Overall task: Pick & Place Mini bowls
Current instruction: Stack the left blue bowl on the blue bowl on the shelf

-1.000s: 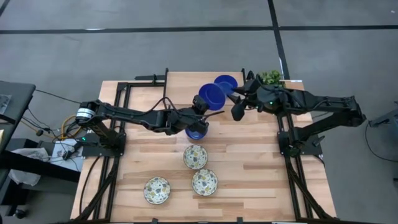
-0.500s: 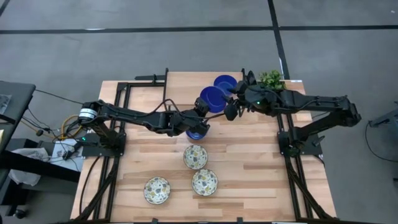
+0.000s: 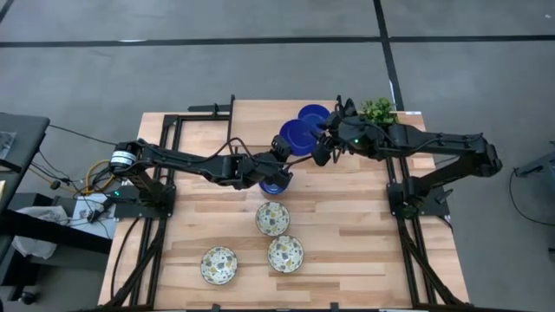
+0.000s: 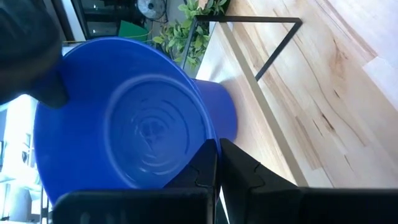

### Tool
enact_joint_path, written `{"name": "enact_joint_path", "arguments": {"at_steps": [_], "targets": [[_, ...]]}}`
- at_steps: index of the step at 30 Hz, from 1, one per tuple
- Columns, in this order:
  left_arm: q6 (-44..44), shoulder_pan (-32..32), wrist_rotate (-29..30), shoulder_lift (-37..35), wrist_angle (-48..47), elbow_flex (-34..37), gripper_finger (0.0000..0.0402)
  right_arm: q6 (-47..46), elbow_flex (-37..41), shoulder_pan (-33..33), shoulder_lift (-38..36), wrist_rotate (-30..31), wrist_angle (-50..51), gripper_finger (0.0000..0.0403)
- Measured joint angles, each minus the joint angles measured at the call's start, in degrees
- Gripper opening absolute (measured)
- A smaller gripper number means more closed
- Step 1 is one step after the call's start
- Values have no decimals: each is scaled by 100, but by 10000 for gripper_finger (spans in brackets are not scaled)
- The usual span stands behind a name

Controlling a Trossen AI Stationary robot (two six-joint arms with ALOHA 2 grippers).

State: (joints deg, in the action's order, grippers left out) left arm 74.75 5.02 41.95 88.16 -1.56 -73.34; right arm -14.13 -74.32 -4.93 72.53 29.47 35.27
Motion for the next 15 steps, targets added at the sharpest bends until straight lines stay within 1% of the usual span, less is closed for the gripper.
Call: {"name": "enact_joint_path", "arguments": {"at_steps": [6,9,13,15], "targets": [[-2,2,-70,0,13,0,8,2,0,-2,51,8,16,89],[-8,2,-101,2,-9,0,8,7,0,-4,90,31,45,63],[-23,3,-109,3,-12,0,8,42,-5,-9,175,111,24,14],[-23,7,-138,4,3,0,9,42,-3,-11,211,120,4,8]]}}
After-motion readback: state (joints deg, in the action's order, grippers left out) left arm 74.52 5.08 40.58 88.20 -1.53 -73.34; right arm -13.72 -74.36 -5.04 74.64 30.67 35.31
